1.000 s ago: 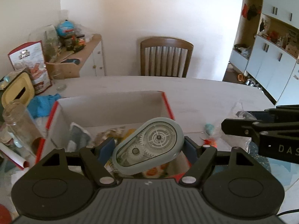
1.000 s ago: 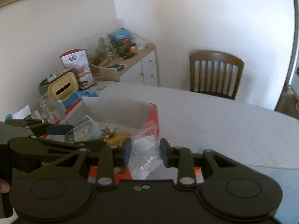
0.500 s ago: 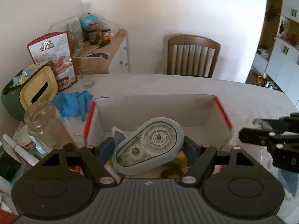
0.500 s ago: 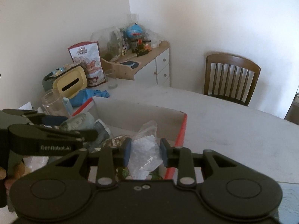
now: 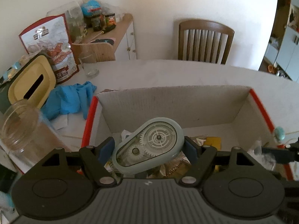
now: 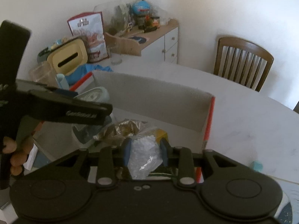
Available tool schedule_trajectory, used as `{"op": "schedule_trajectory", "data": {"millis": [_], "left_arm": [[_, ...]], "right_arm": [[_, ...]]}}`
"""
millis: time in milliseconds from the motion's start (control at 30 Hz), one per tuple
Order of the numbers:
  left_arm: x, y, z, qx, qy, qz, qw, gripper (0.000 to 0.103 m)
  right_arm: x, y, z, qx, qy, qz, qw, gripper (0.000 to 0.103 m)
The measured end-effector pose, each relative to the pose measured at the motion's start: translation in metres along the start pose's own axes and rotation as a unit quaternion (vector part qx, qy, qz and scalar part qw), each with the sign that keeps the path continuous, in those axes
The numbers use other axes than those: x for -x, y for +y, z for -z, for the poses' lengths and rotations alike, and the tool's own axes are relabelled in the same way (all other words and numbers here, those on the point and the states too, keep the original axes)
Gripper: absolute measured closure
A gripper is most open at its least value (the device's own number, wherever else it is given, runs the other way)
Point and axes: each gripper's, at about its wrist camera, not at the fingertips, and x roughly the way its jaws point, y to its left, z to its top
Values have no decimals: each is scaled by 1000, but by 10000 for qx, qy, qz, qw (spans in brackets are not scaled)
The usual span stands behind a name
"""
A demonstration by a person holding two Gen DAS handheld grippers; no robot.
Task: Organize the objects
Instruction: 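Carry the tape roller and plastic bag over the red-edged box and lower them, then open both tools to drop the tape roller and bag into the box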
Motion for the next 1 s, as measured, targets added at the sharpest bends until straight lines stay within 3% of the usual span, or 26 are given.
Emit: {"op": "schedule_trajectory", "data": {"millis": [533,733,1000], "left_arm": [[-36,-2,0,-89,567,25,9983,25],[-34,-2,0,-81,563,27,9984,24],[-21,-5,1,-107,451,71,9989,23]], "right_arm": [[-26,9,12,108,430,-83,9990,70],[-27,9,12,104,428,-68,9990,68],[-20,3,11,-24,385,-71,9992,58]]}}
